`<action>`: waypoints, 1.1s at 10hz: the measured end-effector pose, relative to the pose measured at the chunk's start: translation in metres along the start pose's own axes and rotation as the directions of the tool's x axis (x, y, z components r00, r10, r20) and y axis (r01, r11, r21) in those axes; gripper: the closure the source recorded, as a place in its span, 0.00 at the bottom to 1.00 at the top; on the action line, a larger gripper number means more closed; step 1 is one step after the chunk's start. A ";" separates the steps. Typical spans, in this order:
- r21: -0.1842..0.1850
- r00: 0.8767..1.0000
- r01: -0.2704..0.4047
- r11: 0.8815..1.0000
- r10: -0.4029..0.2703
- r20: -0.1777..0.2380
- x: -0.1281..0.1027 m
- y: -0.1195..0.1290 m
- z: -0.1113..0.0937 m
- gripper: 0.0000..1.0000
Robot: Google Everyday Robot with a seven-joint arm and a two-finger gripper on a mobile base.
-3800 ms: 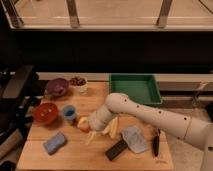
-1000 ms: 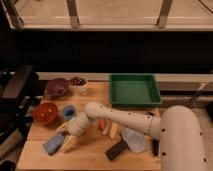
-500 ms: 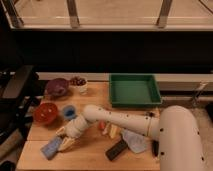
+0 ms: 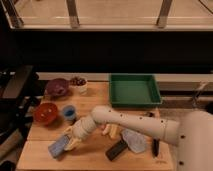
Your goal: Place sponge in purple bowl
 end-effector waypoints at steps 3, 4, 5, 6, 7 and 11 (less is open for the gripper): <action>0.051 0.998 -0.067 0.996 0.067 0.004 0.011 0.010 -0.067 1.00; 0.068 0.997 -0.075 0.995 0.075 -0.001 0.008 0.008 -0.088 1.00; 0.086 0.997 -0.079 0.993 0.080 -0.017 -0.001 0.001 -0.111 1.00; 0.097 0.996 -0.079 0.992 0.082 -0.030 -0.009 -0.007 -0.127 1.00; 0.107 0.995 -0.074 0.991 0.080 -0.056 -0.017 -0.023 -0.148 1.00; 0.104 0.993 -0.057 0.993 0.067 -0.092 -0.025 -0.087 -0.181 1.00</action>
